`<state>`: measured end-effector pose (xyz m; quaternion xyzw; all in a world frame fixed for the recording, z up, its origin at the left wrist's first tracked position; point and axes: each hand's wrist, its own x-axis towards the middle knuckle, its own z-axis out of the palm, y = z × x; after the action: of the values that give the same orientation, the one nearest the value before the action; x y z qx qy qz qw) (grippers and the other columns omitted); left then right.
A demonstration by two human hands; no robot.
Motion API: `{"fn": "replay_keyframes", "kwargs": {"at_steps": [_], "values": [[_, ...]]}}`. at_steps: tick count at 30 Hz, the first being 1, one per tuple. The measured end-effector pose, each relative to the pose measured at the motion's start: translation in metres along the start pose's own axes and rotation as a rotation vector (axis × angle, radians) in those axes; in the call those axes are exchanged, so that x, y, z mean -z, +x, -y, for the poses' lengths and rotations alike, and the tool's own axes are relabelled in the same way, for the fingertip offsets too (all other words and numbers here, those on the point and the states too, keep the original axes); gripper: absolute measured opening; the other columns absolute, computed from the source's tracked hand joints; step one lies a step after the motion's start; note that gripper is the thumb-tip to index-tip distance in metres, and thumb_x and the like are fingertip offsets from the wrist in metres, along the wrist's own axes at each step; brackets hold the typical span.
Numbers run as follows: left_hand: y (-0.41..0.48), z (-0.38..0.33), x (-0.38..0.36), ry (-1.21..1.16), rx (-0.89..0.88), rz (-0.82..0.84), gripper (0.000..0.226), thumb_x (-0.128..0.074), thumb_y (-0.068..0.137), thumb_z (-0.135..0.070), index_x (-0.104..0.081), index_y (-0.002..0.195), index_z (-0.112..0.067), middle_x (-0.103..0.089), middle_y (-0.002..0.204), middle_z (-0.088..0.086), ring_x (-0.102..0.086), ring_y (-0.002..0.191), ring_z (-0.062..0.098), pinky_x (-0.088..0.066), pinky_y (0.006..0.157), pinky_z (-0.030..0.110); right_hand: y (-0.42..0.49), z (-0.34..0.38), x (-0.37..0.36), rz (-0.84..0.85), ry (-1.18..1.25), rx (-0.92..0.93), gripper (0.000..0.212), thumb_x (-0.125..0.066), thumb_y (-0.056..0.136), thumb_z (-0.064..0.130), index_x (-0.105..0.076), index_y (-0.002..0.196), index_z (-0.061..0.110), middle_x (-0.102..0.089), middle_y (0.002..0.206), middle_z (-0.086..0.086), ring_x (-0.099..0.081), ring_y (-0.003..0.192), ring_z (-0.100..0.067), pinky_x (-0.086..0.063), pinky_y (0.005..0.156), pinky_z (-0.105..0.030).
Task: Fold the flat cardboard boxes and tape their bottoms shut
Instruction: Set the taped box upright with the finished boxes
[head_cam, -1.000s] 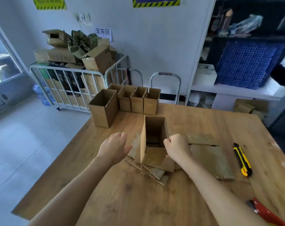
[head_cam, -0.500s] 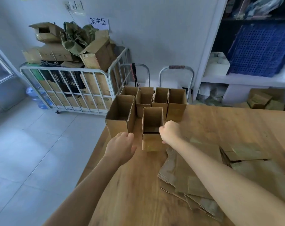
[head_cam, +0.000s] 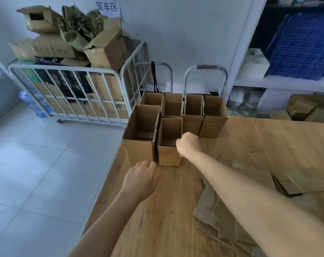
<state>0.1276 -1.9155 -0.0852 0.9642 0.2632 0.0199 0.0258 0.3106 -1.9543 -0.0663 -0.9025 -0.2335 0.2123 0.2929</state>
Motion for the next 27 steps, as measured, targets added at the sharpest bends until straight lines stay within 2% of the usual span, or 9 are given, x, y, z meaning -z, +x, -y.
{"fn": "replay_keyframes", "kwargs": {"at_steps": [6, 8, 12, 15, 20, 25, 26, 27], "values": [[-0.001, 0.004, -0.006, 0.011, -0.002, 0.024, 0.032, -0.048, 0.096, -0.039, -0.051, 0.122, -0.021, -0.058, 0.117, -0.004, -0.055, 0.107, 0.014, -0.050, 0.086, 0.027, 0.003, 0.001, -0.003, 0.016, 0.050, 0.053, 0.027, -0.045, 0.101, 0.015, -0.059, 0.081, 0.003, -0.066, 0.092, -0.014, -0.069, 0.084, -0.031, -0.059, 0.075, -0.036], [-0.001, 0.001, -0.007, 0.021, -0.003, 0.034, 0.031, -0.048, 0.096, -0.039, -0.052, 0.120, -0.020, -0.058, 0.116, -0.004, -0.055, 0.106, 0.014, -0.050, 0.085, 0.027, 0.001, -0.002, -0.001, 0.037, 0.078, 0.068, 0.037, -0.044, 0.102, 0.020, -0.053, 0.070, 0.005, -0.063, 0.081, -0.011, -0.068, 0.081, -0.030, -0.057, 0.073, -0.034], [0.000, -0.010, -0.004, 0.019, -0.010, 0.042, 0.029, -0.049, 0.095, -0.039, -0.053, 0.117, -0.020, -0.058, 0.110, -0.004, -0.055, 0.102, 0.014, -0.051, 0.082, 0.026, -0.010, -0.017, 0.010, 0.038, 0.064, 0.086, 0.052, -0.039, 0.104, 0.034, -0.047, 0.057, 0.012, -0.055, 0.063, -0.004, -0.061, 0.066, -0.019, -0.040, 0.054, -0.022], [0.002, -0.029, 0.000, -0.005, -0.051, 0.040, 0.028, -0.050, 0.095, -0.040, -0.052, 0.116, -0.021, -0.057, 0.110, -0.004, -0.054, 0.102, 0.013, -0.050, 0.082, 0.026, -0.022, -0.035, 0.029, 0.008, -0.025, 0.112, 0.057, -0.035, 0.105, 0.036, -0.042, 0.053, 0.012, -0.047, 0.056, -0.001, -0.048, 0.055, -0.011, -0.027, 0.049, -0.019], [0.004, -0.074, 0.001, -0.070, -0.072, 0.027, 0.035, -0.050, 0.094, -0.040, -0.052, 0.122, -0.020, -0.057, 0.121, -0.003, -0.054, 0.114, 0.016, -0.051, 0.090, 0.029, -0.048, -0.079, 0.068, -0.057, -0.077, 0.158, 0.057, -0.035, 0.104, 0.036, -0.031, 0.052, 0.012, -0.034, 0.051, -0.001, -0.034, 0.048, -0.015, -0.020, 0.046, -0.030], [-0.007, -0.128, -0.010, -0.087, -0.139, 0.099, 0.034, -0.047, 0.096, -0.041, -0.050, 0.121, -0.019, -0.057, 0.116, -0.001, -0.055, 0.107, 0.019, -0.051, 0.084, 0.030, -0.096, -0.158, 0.101, -0.086, -0.085, 0.080, 0.053, -0.036, 0.104, 0.037, -0.035, 0.056, 0.013, -0.040, 0.058, -0.002, -0.040, 0.052, -0.018, -0.023, 0.048, -0.031], [-0.009, -0.136, -0.013, -0.087, -0.149, 0.118, 0.035, -0.046, 0.096, -0.041, -0.049, 0.123, -0.018, -0.057, 0.116, -0.001, -0.055, 0.107, 0.020, -0.050, 0.084, 0.031, -0.106, -0.174, 0.105, -0.076, -0.122, 0.070, 0.050, -0.037, 0.103, 0.038, -0.040, 0.060, 0.013, -0.046, 0.066, -0.003, -0.047, 0.059, -0.020, -0.028, 0.052, -0.031], [-0.012, -0.143, -0.017, -0.085, -0.157, 0.137, 0.036, -0.045, 0.096, -0.040, -0.048, 0.124, -0.018, -0.056, 0.117, 0.000, -0.055, 0.107, 0.021, -0.050, 0.084, 0.032, -0.114, -0.189, 0.106, -0.063, -0.180, 0.048, 0.046, -0.038, 0.103, 0.038, -0.050, 0.068, 0.011, -0.055, 0.083, -0.006, -0.055, 0.075, -0.023, -0.037, 0.061, -0.031]]}}
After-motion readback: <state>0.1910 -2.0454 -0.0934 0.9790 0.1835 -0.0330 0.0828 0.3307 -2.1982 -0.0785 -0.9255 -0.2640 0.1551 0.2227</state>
